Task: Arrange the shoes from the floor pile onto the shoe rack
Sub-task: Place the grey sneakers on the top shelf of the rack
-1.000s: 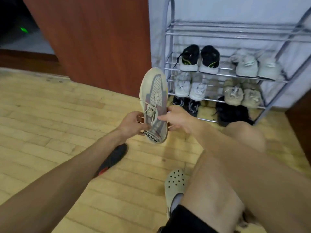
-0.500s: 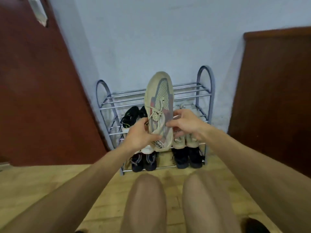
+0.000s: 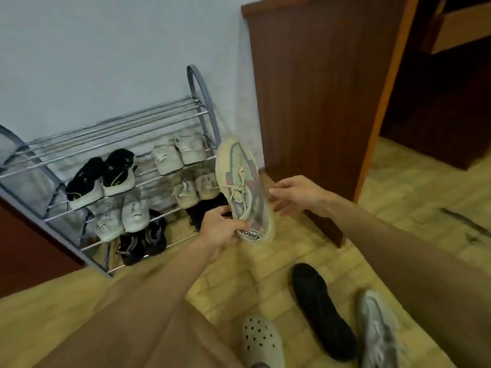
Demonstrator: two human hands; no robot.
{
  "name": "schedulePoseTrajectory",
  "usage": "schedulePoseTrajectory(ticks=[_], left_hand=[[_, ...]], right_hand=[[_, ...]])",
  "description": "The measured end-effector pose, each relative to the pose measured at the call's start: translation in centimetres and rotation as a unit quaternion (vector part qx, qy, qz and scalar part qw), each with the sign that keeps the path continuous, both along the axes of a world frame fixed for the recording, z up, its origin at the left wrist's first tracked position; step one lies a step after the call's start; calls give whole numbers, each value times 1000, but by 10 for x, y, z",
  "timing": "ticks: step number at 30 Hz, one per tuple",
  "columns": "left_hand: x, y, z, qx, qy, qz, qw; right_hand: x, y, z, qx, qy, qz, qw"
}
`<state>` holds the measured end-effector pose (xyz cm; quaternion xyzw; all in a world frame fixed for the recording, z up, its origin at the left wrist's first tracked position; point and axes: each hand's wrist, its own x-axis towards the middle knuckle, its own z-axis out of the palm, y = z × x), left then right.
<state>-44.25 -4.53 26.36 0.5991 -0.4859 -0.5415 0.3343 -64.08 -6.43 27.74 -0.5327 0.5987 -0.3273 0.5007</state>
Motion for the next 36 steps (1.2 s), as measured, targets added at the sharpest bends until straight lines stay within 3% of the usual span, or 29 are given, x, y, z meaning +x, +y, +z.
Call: schedulePoseTrajectory(ticks=[11,16,19,21,25,28,32,36], left_hand=[[-95,82,-161,216,-42,-99,970],[-92,100,-181,231,-45,-91,968],[-84,98,-179,236,-49,-93,966],[-79,95,-178,237,-43,-91,966],[-70,95,-181,242,-47,-72,967],[-65,96,-187,260,-57,-64,962],[-63,98,-194,270,-75,-64,958],[-69,99,-193,265,-71,-64,959]], right_hand=[[-120,135,-178,224,49,-163,960],[-137,193,-243,293,189,-185,919],[-130,229,-274,358,216,-157,895],[-117,251,-296,390,188,-158,887],[-94,263,-318,395,130,-286,863],[-98,258,-319,401,98,-322,852],[-101,250,-317,463,-2,-280,841],[-95,232,-309,486,-11,-223,845]])
